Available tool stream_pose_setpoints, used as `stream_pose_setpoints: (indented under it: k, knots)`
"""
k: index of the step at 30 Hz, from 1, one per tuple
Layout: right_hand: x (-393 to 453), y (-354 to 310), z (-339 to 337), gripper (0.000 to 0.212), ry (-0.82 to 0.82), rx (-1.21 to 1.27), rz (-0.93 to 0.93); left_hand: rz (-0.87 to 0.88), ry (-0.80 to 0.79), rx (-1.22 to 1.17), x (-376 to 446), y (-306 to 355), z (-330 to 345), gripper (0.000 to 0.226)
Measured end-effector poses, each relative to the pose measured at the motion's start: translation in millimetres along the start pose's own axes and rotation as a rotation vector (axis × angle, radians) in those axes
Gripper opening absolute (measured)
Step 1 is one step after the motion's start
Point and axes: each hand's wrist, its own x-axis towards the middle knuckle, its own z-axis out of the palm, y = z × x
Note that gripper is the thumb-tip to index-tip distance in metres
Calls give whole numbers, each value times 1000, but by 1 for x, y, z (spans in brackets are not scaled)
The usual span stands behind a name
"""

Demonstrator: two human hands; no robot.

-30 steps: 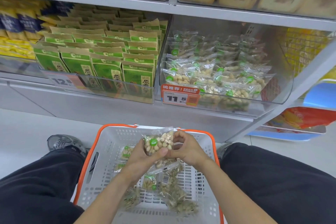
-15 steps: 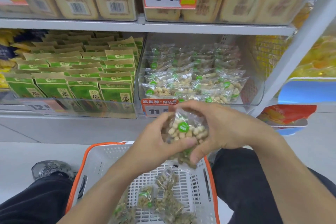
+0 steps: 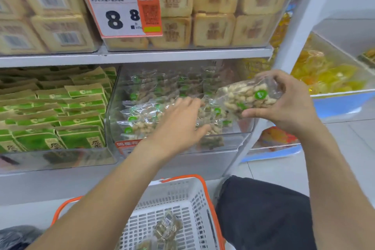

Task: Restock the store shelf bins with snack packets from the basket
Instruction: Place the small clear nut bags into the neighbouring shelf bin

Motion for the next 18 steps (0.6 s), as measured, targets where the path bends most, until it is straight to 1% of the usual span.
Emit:
stream_pose_setpoints:
  k: [2, 4, 7, 11, 13, 18]
  knots:
    - [3, 9, 7, 70, -87, -43, 29, -18, -88, 88, 18, -2, 7, 63]
    - [6, 14, 12, 70, -160, -94, 48, -14, -117, 158, 28, -9, 12, 64]
    - [12, 13, 14, 73, -299, -202, 43, -18, -106, 151, 30, -16, 17, 60]
    - [22, 3, 15, 62, -446, -303, 52, 3, -49, 124, 23, -19, 20, 44]
    - [28, -2, 14, 60, -488, -410, 2, 17, -37, 101, 20, -24, 18, 39]
    - [36, -14, 25, 62, -588, -608, -104, 57, -31, 61, 17, -40, 13, 38]
